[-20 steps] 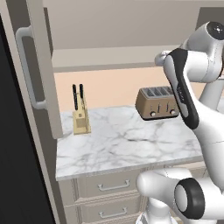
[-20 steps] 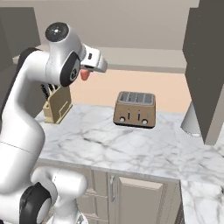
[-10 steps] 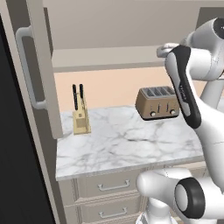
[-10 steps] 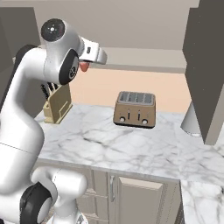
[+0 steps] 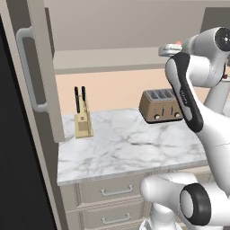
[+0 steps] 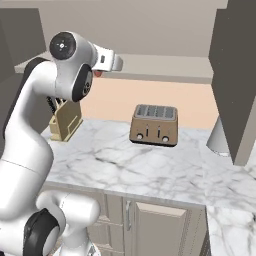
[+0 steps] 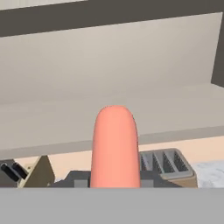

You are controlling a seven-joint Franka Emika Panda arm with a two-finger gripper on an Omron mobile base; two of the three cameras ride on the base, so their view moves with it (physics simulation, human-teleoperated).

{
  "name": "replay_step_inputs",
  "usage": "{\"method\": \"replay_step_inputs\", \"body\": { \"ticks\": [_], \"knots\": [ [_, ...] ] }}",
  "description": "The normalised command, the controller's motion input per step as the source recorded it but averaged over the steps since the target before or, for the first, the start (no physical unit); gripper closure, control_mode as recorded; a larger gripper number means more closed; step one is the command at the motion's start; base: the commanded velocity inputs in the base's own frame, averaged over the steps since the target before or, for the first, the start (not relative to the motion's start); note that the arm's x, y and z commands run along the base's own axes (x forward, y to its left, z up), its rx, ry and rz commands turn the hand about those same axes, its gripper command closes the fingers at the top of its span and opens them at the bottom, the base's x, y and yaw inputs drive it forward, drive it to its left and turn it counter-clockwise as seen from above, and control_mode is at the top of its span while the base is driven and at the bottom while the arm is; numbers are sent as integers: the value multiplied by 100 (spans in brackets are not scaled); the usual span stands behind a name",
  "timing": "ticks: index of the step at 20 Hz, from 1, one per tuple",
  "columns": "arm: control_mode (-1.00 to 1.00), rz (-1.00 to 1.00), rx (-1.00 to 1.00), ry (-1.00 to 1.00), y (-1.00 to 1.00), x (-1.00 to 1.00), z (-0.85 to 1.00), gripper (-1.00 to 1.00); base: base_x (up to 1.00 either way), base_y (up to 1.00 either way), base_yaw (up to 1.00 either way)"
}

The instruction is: Pick up the bar soap and dish brush from the sink, and place them back in the cabinet, and close the cabinet doors.

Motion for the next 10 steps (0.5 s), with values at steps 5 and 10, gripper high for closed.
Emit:
{"method": "replay_step_inputs", "body": {
  "ticks": [5,10],
  "knots": [
    [-100,0,0,0,5,39,14,100,0,0,0],
    [-100,0,0,0,7,41,7,100,0,0,0]
  ]
}}
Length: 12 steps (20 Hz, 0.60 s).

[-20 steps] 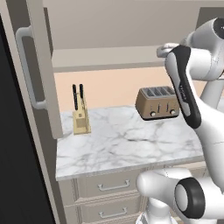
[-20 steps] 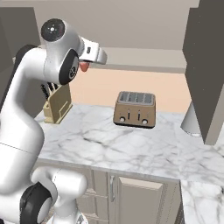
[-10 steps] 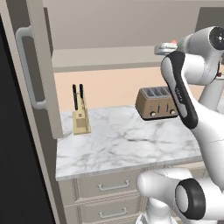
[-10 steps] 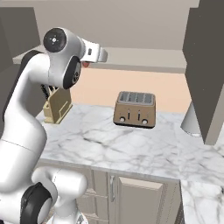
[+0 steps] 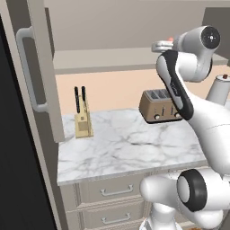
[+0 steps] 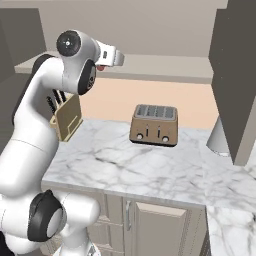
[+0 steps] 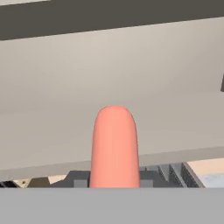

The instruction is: Pick up the bar soap and dish brush from the sink, and place them back in the cabinet, and close the cabinet doors.

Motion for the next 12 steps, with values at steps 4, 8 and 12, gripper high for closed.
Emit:
{"method": "replay_step_inputs", "body": {
  "ticks": [4,8,12],
  "knots": [
    [-100,0,0,0,10,43,0,100,0,0,0],
    [-100,0,0,0,10,37,0,100,0,0,0],
    [-100,0,0,0,8,29,-3,100,0,0,0]
  ]
}}
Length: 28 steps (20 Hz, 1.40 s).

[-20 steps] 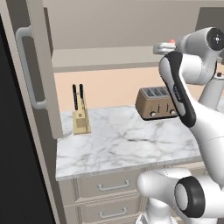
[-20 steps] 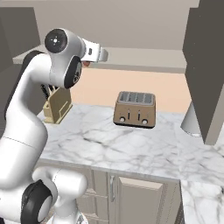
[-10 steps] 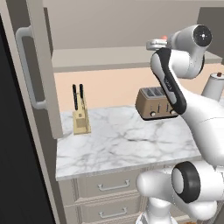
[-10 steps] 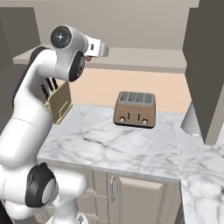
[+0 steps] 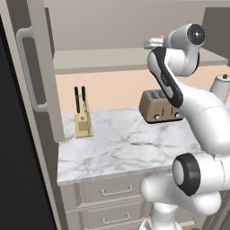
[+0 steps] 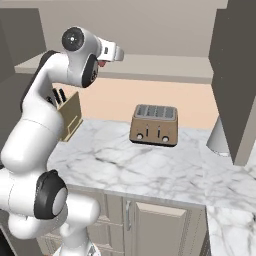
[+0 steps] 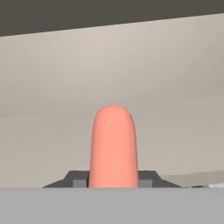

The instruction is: Pick up the bar soap and dish brush from the sink, and place them back in the cabinet, and close the cabinet doors.

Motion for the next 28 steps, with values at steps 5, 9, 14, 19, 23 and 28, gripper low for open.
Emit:
{"method": "replay_step_inputs", "body": {
  "ticks": [5,9,14,19,23,28],
  "knots": [
    [-100,0,0,0,8,30,-4,100,0,0,0],
    [-100,0,0,0,8,32,-7,100,0,0,0],
    [-100,0,0,0,9,29,-9,100,0,0,0],
    [-100,0,0,0,8,28,-7,100,0,0,0],
    [-100,0,0,2,4,23,-3,100,0,0,0],
    [-100,0,0,5,2,18,-3,100,0,0,0]
  ]
}}
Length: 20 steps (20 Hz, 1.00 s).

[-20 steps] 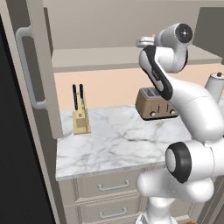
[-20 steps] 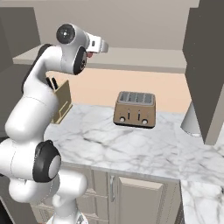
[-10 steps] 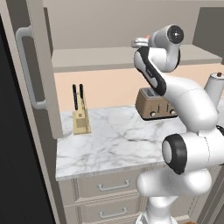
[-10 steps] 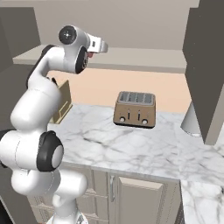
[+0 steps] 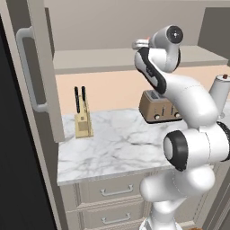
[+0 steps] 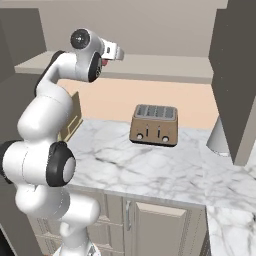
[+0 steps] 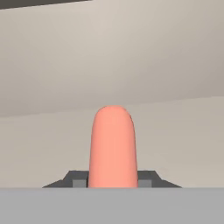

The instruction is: Pick up the bar soap and dish brush from the sink, and place them back in the cabinet, and close the cabinet doors.

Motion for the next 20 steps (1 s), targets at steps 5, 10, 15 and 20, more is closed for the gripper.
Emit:
{"method": "replay_step_inputs", "body": {
  "ticks": [5,10,15,20],
  "knots": [
    [-100,0,0,6,0,10,-7,100,0,0,0],
    [-100,0,0,5,2,5,-11,100,0,0,0],
    [-100,0,0,2,5,1,-17,100,0,0,0],
    [-100,0,0,4,6,4,-12,100,0,0,0]
  ]
}}
